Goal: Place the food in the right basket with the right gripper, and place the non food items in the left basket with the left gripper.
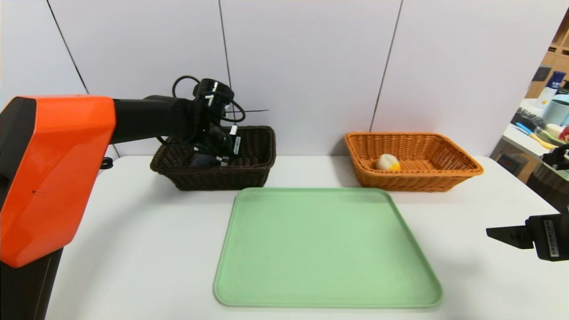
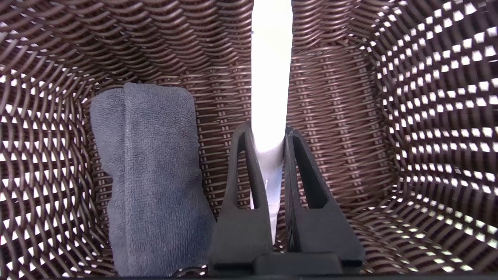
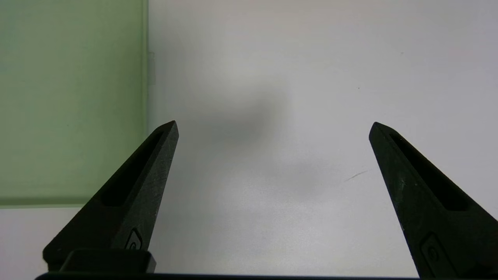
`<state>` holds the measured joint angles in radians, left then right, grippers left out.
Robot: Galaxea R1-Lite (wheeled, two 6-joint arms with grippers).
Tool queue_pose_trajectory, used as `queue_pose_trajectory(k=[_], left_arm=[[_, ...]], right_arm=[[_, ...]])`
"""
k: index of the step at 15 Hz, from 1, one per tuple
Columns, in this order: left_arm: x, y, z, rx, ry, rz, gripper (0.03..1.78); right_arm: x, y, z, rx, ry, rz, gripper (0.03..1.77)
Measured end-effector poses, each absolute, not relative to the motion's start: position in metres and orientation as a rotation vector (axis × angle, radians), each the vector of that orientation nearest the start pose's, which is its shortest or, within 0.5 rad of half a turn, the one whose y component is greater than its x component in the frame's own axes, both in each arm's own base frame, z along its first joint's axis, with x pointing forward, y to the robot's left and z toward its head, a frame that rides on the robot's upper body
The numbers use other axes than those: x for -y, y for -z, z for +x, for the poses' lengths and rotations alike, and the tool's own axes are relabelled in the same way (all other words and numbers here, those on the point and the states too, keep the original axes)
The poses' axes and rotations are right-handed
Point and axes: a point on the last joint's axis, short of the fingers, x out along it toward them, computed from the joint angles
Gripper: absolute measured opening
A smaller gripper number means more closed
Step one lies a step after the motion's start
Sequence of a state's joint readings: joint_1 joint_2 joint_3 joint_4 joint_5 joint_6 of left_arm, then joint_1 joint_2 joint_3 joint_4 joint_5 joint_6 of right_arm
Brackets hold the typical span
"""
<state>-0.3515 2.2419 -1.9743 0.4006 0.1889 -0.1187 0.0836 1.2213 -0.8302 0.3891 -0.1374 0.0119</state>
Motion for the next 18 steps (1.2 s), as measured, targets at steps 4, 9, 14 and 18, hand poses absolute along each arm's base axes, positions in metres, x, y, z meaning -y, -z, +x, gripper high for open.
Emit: queue_pose_trajectory(k=[4,9,14,18], left_arm=[[0.154,-0.194,0.43,-0.661,0.119,0.067,0.16],[0.154,-0.192,0.431,-0.667,0.119,0.071,0.73],[0.154,-0.194,0.43,-0.661,0.119,0.069,1.2],[0.148,-0.227,0.413,-0.608,0.128,0.073,1.4]], right_arm=[[-0.01,-0.213,0.16,-0.777,0.056,-0.075,1.7],[-0.01,-0.213,0.161,-0.778,0.056,-0.076,1.7],[-0.01,-0.213,0.16,-0.778,0.058,-0.076,1.7],[-0.01,-0.214,0.16,-0.765,0.062,-0.071,1.7]])
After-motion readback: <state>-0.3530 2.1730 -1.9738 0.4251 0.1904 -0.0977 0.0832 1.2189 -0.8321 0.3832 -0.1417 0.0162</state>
